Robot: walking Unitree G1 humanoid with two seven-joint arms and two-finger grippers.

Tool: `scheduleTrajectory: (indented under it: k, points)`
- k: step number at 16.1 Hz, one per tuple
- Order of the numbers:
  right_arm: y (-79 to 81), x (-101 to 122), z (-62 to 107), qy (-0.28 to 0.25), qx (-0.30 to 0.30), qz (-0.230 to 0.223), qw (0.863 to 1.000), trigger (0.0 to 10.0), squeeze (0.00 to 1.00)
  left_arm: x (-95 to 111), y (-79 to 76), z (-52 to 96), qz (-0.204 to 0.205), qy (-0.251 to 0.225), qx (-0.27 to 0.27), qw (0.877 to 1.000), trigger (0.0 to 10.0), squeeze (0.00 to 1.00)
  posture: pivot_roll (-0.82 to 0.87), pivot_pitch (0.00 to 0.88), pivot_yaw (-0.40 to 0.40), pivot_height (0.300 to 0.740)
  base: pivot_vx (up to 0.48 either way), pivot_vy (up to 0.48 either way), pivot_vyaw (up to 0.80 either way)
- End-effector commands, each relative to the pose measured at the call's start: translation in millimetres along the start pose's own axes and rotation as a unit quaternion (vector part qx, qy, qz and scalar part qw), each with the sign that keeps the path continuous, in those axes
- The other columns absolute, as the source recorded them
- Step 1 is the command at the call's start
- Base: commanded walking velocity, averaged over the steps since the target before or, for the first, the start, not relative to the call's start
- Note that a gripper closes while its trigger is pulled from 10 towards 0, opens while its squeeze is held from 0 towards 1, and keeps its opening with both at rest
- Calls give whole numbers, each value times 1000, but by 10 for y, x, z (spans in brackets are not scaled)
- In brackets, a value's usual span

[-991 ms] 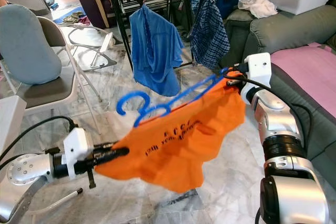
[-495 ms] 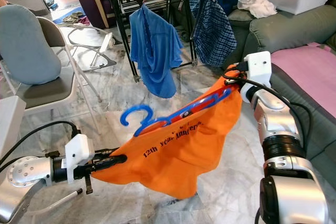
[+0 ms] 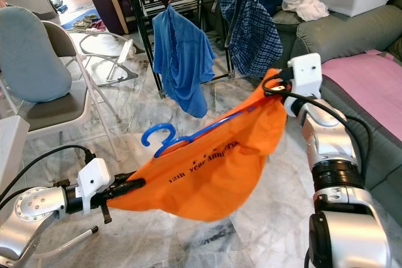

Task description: Hang hanger

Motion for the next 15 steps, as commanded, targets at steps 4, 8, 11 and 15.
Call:
scheduleTrajectory:
  k: [4,8,11,15]
  points:
    - [69,227,-1,-39,9,20,999,0,0,-438,70,64,-10,124,46,991,0,0,-80,81,104,740,0,0,0]
    - [343,160,-23,-38,42,30,998,0,0,-329,316,-132,27,114,168,979,0,0,-81,77,103,740,0,0,0]
    - [513,11,-10,-24,58,31,998,0,0,-175,390,-320,96,90,228,965,0,0,-85,74,99,740,0,0,0]
    - [739,-181,36,-2,80,34,996,0,0,-52,444,-427,162,74,270,946,0,0,-87,74,102,740,0,0,0]
Point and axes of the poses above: a point about 5 cm out from each wrist's last joint towards the gripper, its own z axis pointing back from the gripper into the wrist, its own x axis along the axis of the wrist's last joint, y = z × x, the point moved 4 cm from there along -z, pointing out of the wrist towards the gripper, and after that the axes turned 10 degrees about -z, right-handed, at the moved point
